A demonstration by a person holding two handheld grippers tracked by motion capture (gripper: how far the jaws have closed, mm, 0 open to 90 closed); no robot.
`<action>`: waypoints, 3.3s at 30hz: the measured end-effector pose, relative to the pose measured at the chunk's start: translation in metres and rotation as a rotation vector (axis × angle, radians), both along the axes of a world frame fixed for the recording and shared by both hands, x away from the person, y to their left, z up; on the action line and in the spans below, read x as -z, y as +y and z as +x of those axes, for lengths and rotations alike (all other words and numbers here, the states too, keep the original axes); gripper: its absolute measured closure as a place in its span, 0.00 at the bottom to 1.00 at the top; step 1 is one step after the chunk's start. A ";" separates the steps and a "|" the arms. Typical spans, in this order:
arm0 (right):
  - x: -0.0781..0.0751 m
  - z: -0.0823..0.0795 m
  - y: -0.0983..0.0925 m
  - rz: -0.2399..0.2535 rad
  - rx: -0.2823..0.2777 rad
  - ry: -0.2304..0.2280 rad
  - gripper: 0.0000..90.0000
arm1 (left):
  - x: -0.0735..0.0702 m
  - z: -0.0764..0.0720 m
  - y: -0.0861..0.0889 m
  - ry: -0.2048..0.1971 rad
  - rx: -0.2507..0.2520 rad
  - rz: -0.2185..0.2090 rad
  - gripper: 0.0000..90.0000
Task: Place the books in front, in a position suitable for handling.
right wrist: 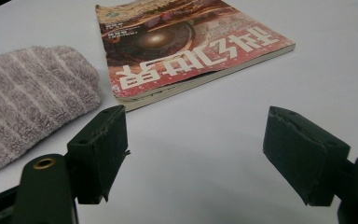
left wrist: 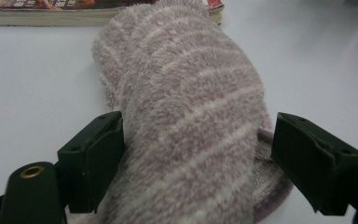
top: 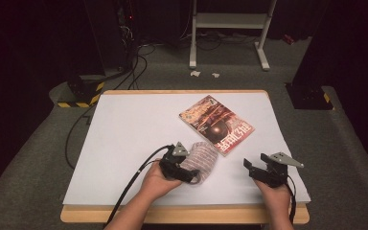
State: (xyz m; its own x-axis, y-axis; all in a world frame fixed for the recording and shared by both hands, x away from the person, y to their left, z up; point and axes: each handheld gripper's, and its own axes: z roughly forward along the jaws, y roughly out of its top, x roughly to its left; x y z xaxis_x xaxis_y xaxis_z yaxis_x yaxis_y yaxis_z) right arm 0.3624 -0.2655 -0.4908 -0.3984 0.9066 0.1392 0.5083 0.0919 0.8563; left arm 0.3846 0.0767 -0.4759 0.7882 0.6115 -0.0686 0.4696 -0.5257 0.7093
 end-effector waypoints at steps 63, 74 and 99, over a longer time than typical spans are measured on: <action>0.006 -0.001 0.008 0.010 -0.017 0.025 0.31 | 0.010 0.005 0.228 -0.094 -0.552 0.134 0.64; 0.007 -0.002 0.008 0.010 -0.014 0.029 0.32 | -0.018 -0.013 0.219 -0.142 -0.542 0.015 0.27; 0.004 -0.005 0.018 0.009 -0.008 0.015 0.25 | -0.002 -0.021 0.120 -0.061 -0.249 -0.131 0.33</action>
